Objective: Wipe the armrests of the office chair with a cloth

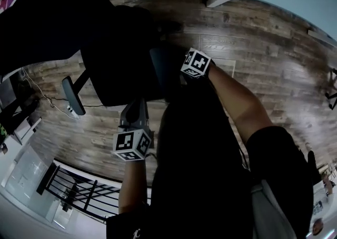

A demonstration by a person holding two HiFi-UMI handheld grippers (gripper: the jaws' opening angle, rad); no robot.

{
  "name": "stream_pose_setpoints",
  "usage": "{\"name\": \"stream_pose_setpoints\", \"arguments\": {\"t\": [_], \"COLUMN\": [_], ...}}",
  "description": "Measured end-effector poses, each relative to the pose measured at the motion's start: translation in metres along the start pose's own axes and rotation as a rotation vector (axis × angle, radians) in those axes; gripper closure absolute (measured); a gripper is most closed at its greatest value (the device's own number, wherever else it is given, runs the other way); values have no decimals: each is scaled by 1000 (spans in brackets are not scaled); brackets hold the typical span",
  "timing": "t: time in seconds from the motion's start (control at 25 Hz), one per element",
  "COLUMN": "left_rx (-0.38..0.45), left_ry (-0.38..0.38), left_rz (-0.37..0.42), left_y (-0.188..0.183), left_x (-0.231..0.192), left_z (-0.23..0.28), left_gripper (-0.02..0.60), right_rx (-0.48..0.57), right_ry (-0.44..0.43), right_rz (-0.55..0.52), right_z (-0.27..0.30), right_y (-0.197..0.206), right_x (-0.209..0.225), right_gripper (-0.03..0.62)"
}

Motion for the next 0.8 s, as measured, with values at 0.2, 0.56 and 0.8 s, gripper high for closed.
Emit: {"name": "stream_pose_setpoints", "arguments": {"t": [0.2, 0.56, 0.8], "left_rx": [87, 194, 289], "left_ry": [-8, -91, -225], "left_rz": [-30, -136, -269], "left_y": [-14, 11, 48], "left_x": [11, 0, -29], "left_z": [-17, -58, -104], "left_gripper": [575, 575, 575], "right_rx": [16, 104, 119], "right_ry": [59, 223, 129], "right_rz": [-36, -168, -344], "right_z": [-44, -127, -119], "right_y": [-17, -48, -98], "right_x": [-10, -51, -121], "right_gripper": [519, 519, 519]}}
Point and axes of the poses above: the fingertips, and each gripper's own axes: z forward along the fingers, x to its right, y out of its underside, the point moved 6 cm from there along -z, backward along the fingers, and after that the axes turned 7 degrees about z, right-handed, at the moved point
